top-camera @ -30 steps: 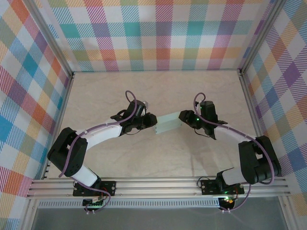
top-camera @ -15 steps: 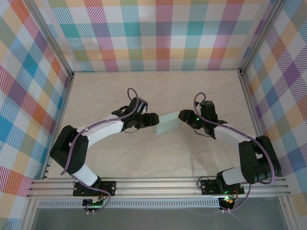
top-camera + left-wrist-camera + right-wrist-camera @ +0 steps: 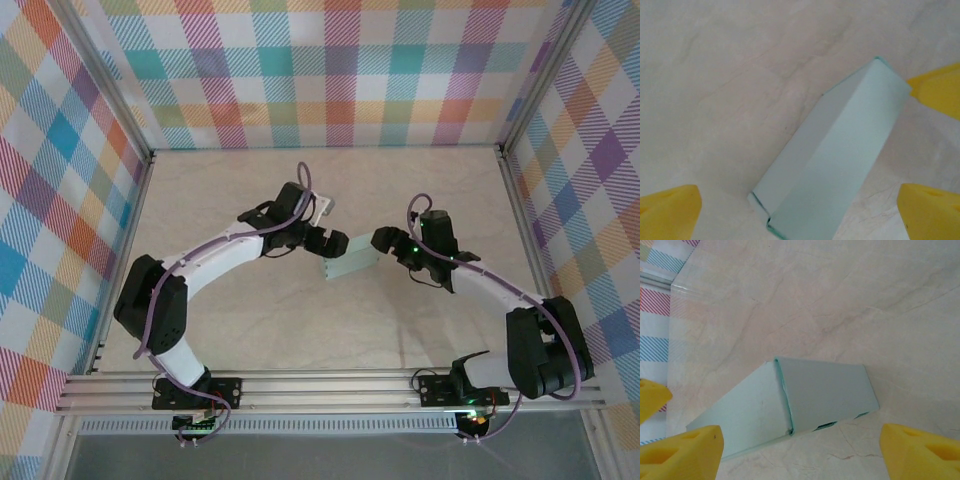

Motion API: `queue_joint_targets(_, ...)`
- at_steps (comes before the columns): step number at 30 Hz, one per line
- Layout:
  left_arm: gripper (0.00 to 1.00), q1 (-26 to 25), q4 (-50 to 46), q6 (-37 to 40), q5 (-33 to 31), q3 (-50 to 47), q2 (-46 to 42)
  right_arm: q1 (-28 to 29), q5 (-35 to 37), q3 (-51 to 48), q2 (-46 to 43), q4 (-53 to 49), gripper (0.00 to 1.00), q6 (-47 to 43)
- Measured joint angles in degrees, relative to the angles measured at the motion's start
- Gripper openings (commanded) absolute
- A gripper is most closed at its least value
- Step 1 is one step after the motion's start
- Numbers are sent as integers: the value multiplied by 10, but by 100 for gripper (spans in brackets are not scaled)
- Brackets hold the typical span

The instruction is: Fold the paper box

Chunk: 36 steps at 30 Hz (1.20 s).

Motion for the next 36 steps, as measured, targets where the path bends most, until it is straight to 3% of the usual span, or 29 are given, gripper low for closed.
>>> queue_joint_targets(6,93,-1,-90,219,45,126,81,-11,7,0,-16,-25,81,-10)
queue_joint_targets(10,79,-8,-141,311,78,219,155,-32,27,-11,-61,-35,80,-8)
queue_joint_targets(16,72,-16,-205,374,98,304,238,-66,60,-44,-116,-54,80,1)
queue_joint_targets(22,54,-26,-242,406,107,354,265,-67,71,-64,-122,-72,80,5)
queue_joint_targets(24,56,-31,-250,410,107,358,268,-68,71,-64,-122,-75,80,5)
queue_joint_targets(26,69,-33,-255,411,108,361,269,-70,71,-64,-122,-74,80,4)
queue_joint_targets(31,80,-38,-256,408,107,362,269,-70,70,-64,-122,-74,80,4)
queue_joint_targets(36,79,-39,-254,403,109,362,269,-70,68,-64,-118,-72,80,4)
